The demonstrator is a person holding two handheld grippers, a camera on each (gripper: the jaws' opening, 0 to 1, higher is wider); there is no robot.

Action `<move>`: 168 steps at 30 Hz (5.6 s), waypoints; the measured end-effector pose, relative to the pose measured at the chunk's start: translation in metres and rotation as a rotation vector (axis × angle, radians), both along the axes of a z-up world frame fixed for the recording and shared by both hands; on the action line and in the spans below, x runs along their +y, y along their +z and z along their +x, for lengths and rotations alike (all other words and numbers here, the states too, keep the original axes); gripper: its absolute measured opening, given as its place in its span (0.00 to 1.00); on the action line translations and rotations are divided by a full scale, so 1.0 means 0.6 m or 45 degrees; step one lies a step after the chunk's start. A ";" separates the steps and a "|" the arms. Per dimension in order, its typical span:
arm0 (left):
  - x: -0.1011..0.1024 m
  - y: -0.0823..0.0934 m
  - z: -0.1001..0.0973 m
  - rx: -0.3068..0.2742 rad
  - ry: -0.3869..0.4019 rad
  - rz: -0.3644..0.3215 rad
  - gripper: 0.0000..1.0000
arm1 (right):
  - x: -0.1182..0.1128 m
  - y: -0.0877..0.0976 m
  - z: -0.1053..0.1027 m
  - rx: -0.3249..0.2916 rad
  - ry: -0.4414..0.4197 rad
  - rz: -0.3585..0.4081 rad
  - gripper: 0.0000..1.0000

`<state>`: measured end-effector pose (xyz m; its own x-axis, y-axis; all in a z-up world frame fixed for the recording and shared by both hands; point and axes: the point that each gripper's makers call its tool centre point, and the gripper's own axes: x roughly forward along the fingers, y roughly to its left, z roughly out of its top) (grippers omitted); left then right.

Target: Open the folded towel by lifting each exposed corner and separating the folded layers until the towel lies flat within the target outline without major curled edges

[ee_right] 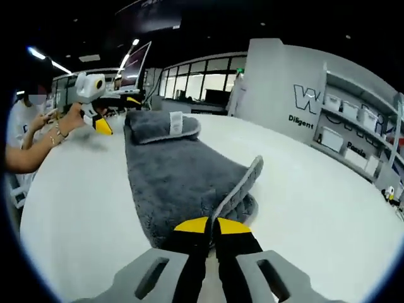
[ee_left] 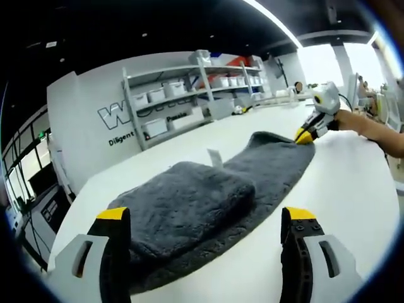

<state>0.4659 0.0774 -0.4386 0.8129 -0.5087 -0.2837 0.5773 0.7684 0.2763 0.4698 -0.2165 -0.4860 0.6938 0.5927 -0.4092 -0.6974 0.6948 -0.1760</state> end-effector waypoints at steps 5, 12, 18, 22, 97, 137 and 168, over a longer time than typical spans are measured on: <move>0.002 -0.001 0.000 0.004 0.004 -0.003 0.97 | -0.014 0.001 0.007 0.000 -0.035 0.015 0.00; -0.001 0.001 -0.004 -0.003 -0.002 -0.004 0.97 | -0.036 0.000 0.020 -0.023 -0.093 -0.028 0.00; -0.001 -0.005 -0.004 0.018 -0.003 -0.003 0.97 | -0.072 -0.001 0.034 -0.017 -0.199 -0.042 0.00; -0.002 -0.007 -0.005 0.020 -0.003 0.004 0.97 | -0.088 -0.003 0.036 -0.009 -0.240 -0.039 0.00; 0.001 0.000 -0.006 0.014 -0.012 -0.013 0.97 | -0.350 0.004 0.026 -0.061 -0.794 -0.634 0.00; 0.000 0.003 -0.010 0.008 -0.017 -0.013 0.97 | -0.379 0.060 -0.001 -0.148 -1.018 -0.528 0.49; 0.000 0.005 -0.009 0.009 -0.013 -0.023 0.97 | -0.201 0.086 -0.031 -0.043 -0.488 0.068 0.98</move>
<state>0.4604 0.0775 -0.4354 0.8055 -0.5221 -0.2803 0.5871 0.7672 0.2581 0.4510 -0.3368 -0.4342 0.8817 0.3073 -0.3579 -0.3794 0.9128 -0.1510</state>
